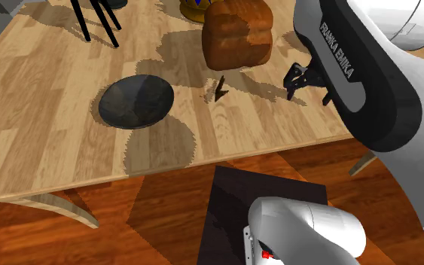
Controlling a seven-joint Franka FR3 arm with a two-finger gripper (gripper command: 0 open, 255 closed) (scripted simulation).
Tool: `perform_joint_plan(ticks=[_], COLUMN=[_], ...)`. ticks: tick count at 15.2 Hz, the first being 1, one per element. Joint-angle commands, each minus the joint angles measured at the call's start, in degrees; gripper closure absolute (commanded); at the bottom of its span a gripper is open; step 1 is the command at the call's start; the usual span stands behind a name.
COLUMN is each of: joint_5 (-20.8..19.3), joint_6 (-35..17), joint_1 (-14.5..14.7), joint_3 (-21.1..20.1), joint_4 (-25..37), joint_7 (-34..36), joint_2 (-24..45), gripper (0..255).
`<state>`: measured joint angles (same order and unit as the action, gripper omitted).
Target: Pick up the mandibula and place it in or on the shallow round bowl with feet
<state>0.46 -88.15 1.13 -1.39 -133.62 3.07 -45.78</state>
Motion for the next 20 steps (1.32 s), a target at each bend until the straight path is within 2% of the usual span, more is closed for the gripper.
perform_joint_plan(ticks=[1, 10, 20], joint_5=[0.0, 5.8, 11.3], joint_6=[0.0, 3.1, 8.9], joint_1=[0.0, 9.8, 19.3], joint_3=[0.0, -5.1, -11.1], joint_4=[0.0, 9.8, 21.4], joint_7=[0.0, -8.4, -17.6], joint_2=[0.0, 10.4, 19.6], gripper=[0, 0, 0])
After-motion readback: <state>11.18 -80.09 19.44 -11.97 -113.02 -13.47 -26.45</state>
